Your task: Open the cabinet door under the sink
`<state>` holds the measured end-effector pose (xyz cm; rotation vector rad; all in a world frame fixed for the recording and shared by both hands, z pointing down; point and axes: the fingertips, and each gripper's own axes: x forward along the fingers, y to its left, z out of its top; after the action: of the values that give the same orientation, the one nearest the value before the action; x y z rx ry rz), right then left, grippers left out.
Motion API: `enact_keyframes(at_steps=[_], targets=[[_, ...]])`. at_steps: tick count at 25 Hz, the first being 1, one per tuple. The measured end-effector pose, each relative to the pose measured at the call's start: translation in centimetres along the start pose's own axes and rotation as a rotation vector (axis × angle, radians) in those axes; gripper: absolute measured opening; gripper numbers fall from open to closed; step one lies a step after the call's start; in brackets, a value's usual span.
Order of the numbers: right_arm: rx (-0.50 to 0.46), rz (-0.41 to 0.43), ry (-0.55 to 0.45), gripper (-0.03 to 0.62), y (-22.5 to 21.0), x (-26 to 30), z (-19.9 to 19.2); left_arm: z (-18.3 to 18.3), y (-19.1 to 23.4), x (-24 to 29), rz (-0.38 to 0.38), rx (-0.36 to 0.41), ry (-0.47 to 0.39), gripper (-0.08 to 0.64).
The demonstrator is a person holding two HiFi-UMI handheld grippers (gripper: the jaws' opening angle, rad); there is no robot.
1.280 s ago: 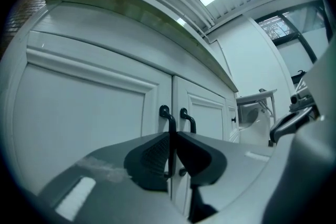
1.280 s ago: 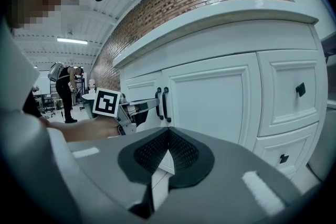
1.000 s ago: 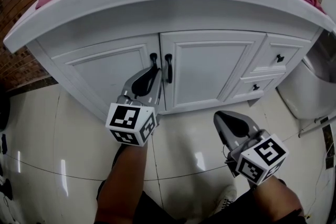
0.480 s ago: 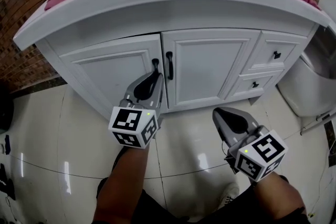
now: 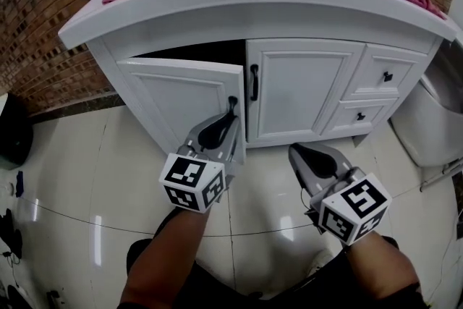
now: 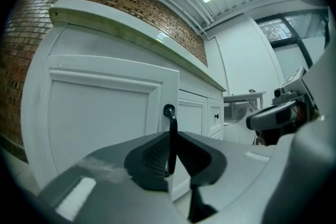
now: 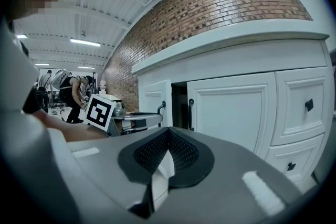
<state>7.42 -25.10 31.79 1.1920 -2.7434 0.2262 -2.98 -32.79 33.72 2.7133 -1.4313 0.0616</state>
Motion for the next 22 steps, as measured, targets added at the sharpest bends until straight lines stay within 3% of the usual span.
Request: enact_keyframes(at_steps=[15, 22], targets=[[-0.026, 0.061, -0.004, 0.007, 9.1, -2.9, 0.8, -1.2, -1.0, -10.6, 0.036, -0.030, 0.050, 0.051], [-0.051, 0.097, 0.007, 0.008, 12.8, -3.1, 0.5, -1.7, 0.3, -16.3, 0.109, -0.044, 0.060, 0.051]])
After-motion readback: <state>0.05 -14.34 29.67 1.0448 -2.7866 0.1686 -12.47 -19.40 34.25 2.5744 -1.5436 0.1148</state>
